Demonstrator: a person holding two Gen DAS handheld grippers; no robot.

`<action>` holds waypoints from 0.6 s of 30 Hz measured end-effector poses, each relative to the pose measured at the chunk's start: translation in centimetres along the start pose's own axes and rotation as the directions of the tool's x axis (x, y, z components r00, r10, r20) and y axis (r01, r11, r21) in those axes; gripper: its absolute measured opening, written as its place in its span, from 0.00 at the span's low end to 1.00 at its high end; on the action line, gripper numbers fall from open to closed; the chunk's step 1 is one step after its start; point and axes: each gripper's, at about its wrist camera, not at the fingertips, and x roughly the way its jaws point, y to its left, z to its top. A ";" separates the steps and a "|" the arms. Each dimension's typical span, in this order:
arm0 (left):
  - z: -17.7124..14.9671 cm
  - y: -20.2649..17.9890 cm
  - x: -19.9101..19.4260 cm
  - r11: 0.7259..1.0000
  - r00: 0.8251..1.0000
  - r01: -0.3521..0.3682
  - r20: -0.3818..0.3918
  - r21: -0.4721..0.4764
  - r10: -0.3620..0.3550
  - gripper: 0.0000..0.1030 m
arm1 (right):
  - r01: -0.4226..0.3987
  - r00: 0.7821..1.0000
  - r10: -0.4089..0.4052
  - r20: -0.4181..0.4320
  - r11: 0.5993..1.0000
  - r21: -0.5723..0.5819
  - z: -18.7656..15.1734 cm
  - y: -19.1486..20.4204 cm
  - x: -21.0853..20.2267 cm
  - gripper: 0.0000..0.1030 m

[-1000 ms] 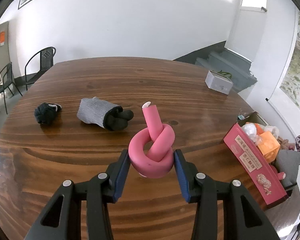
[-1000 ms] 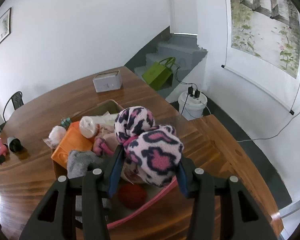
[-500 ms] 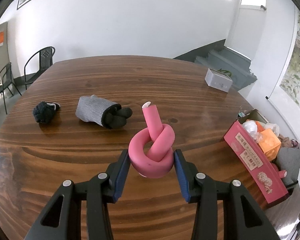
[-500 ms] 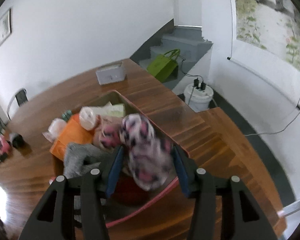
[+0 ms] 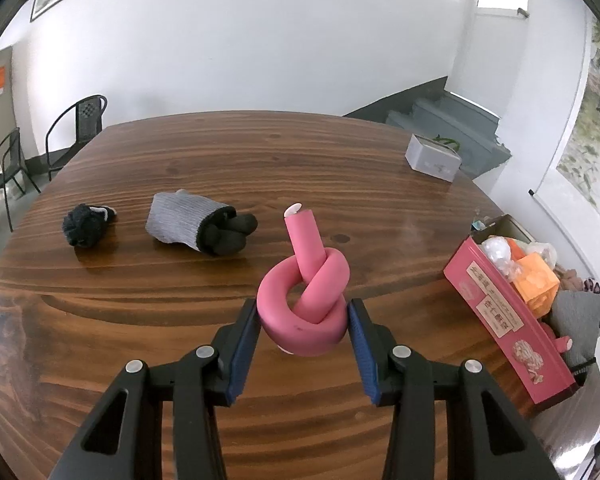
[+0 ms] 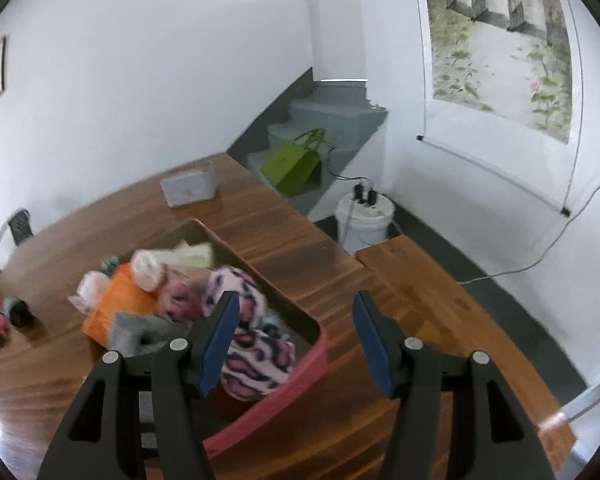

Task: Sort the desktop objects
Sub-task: 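Lower the pink foam knot into the pink box and open the left tool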

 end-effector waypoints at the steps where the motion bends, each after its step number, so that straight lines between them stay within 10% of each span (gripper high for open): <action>1: 0.0 -0.1 0.0 1.000 1.000 0.003 0.000 0.003 -0.003 0.45 | 0.006 1.000 -0.006 -0.003 1.000 -0.006 -0.1 0.1 0.2 0.61; 18: 1.7 -9.7 -0.4 0.983 0.991 0.134 -0.005 0.126 -0.135 0.45 | 0.025 0.996 -0.029 0.084 0.998 0.052 -1.1 -0.6 0.7 0.64</action>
